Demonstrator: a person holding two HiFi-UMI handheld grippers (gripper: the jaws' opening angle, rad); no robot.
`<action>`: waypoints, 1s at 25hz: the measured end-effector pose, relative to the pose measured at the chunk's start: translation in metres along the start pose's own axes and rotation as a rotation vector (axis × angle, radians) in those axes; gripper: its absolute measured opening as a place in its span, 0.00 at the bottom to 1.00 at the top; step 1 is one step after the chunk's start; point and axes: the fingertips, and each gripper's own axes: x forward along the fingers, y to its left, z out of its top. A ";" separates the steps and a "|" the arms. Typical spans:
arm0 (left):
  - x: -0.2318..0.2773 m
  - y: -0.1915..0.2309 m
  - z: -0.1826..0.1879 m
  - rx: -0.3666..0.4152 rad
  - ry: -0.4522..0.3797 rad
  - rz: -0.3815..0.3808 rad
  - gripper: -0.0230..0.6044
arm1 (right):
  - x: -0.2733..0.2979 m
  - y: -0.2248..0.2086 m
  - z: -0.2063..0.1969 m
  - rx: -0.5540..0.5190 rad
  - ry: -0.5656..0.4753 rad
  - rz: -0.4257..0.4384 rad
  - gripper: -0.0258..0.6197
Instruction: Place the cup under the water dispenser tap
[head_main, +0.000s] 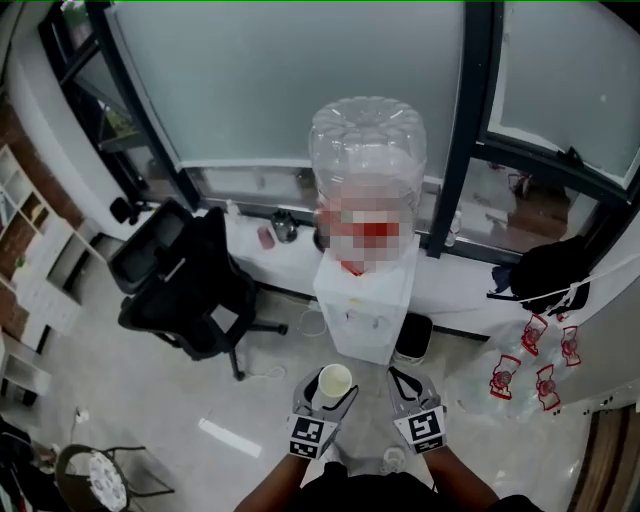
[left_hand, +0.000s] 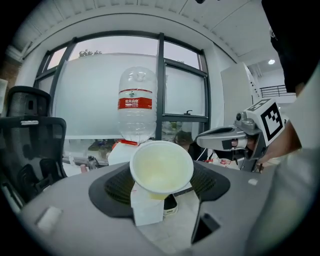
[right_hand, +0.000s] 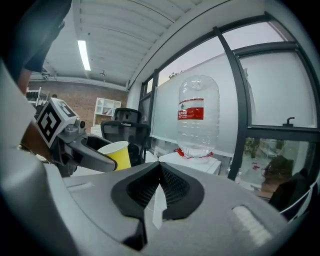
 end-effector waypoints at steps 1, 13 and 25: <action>0.003 0.004 0.000 0.003 0.002 -0.022 0.61 | 0.003 -0.001 -0.001 0.007 0.006 -0.021 0.04; 0.027 0.025 -0.020 0.049 0.015 -0.240 0.61 | 0.015 -0.002 -0.028 0.055 0.059 -0.238 0.04; 0.094 0.030 -0.080 0.046 0.099 -0.202 0.61 | 0.040 -0.001 -0.076 0.055 0.117 -0.183 0.04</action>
